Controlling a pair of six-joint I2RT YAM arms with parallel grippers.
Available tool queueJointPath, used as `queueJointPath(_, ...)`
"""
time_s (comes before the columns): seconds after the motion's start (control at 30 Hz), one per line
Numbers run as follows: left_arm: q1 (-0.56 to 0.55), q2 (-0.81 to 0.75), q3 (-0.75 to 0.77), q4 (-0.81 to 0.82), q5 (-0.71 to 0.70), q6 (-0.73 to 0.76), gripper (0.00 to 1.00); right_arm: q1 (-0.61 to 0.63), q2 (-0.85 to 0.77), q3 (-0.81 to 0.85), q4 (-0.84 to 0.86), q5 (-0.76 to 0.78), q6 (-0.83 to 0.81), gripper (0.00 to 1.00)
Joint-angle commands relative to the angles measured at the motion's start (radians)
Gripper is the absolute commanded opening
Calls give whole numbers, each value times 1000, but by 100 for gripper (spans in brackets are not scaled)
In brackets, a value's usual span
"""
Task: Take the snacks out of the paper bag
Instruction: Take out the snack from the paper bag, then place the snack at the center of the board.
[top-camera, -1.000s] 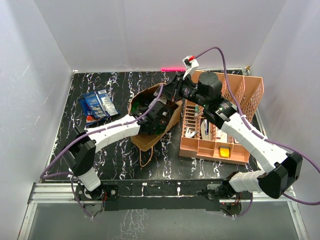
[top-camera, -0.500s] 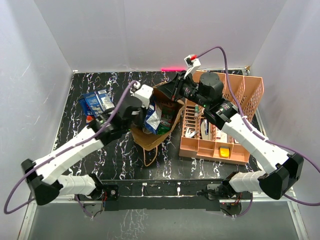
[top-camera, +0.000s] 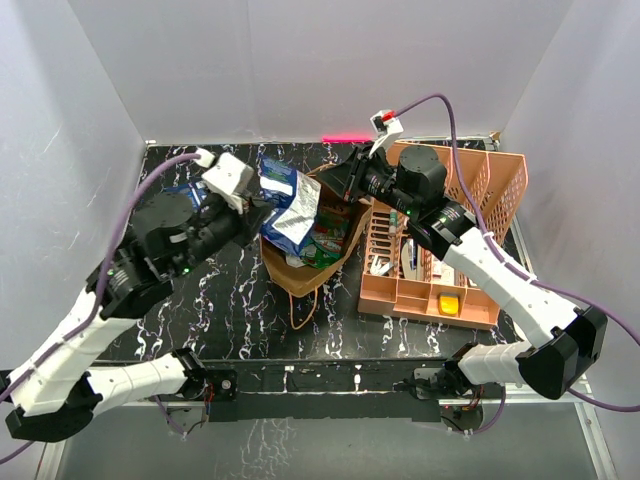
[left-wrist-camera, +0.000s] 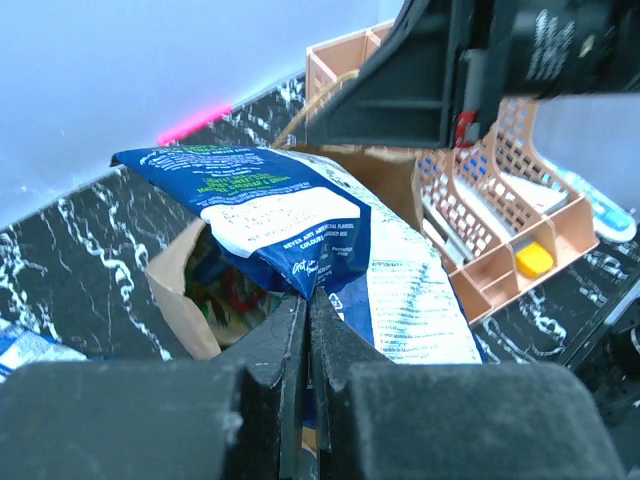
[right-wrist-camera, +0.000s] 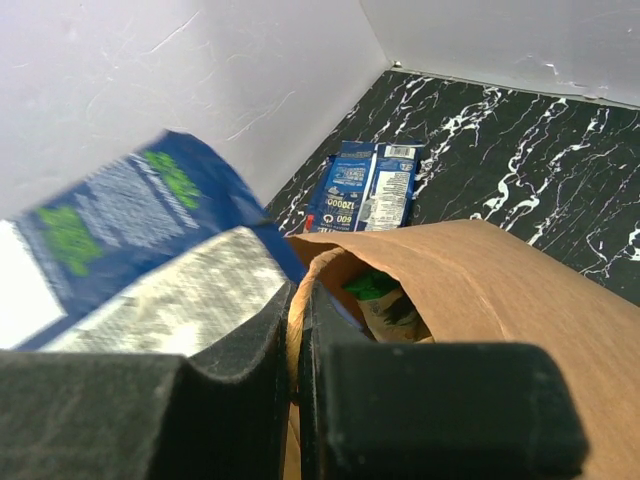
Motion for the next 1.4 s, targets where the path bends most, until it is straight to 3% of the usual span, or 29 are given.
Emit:
queueJointPath(0.0, 1, -44, 116, 8, 16, 31, 0, 2, -50, -2, 52, 26, 1, 8)
queueJointPath(0.07, 1, -42, 150, 10, -45, 40, 0, 2, -53, -6, 52, 32, 1, 7)
queueJointPath(0.2, 0, -7, 195, 12, -356, 47, 0, 2, -54, -5, 52, 42, -2, 7)
queueJointPath(0.3, 1, 0, 150, 109, -582, 82, 0, 2, -49, -4, 52, 44, -5, 7)
queueJointPath(0.5, 12, 93, 30, 358, -812, 279, 0, 1, -36, 4, 52, 38, -10, 7)
queueJointPath(0.67, 196, 200, -12, 355, -688, 182, 0, 2, -33, 14, 46, 34, -16, 7)
queueJointPath(0.77, 336, 223, -149, 485, -590, 167, 0, 2, -35, 13, 48, 39, -17, 7)
queueJointPath(1.0, 609, 348, -322, 609, -292, -53, 0, 2, -21, 37, 34, 28, -27, 7)
queueJointPath(1.13, 665, 445, -353, 709, -172, 14, 0, 1, -23, 24, 40, 25, -25, 7)
queueJointPath(1.37, 684, 575, -406, 836, -183, 64, 0, 1, -20, 25, 48, 19, -21, 7)
